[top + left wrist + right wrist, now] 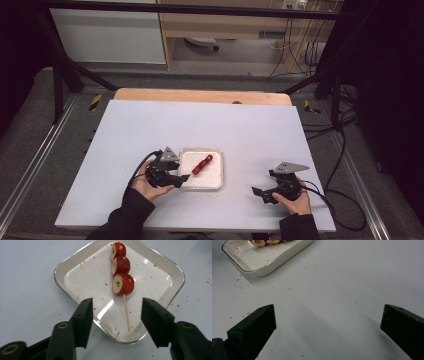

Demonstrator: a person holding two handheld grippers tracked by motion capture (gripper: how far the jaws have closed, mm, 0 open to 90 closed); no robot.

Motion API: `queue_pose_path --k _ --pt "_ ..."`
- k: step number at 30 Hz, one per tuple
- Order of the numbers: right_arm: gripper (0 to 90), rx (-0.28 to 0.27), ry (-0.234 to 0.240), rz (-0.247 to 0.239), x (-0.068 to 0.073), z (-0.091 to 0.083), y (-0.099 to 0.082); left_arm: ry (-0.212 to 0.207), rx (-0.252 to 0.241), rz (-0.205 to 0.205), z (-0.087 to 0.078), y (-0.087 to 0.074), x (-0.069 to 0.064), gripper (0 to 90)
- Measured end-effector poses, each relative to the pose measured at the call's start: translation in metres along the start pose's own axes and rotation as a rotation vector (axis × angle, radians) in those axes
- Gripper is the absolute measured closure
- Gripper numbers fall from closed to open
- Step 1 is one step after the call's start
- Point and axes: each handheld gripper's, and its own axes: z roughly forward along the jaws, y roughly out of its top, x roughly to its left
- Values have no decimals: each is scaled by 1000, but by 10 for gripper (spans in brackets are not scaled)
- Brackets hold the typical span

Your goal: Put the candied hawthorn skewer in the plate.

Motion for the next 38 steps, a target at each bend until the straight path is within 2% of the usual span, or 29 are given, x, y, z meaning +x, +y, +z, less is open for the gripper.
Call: queue_pose_path --k 5,13,16,19,23,27,38 --pt "6 0 1 3 0 -1 0 -5 -28 0 -13 -18 14 168" --pt "5 6 -1 4 0 0 0 4 -67 -48 -32 -56 37 44" --pt "5 7 0 6 0 0 0 15 -93 -87 -40 -70 45 40" --pt "5 7 -1 5 0 0 0 28 -114 -103 -44 -83 52 42" --pt "5 14 1 4 0 0 0 54 -119 -101 -48 -102 60 42" --pt "4 18 3 6 0 0 0 63 -131 -110 -51 -114 64 45" --pt "5 17 3 5 0 -1 0 75 -139 -114 -51 -118 69 51"
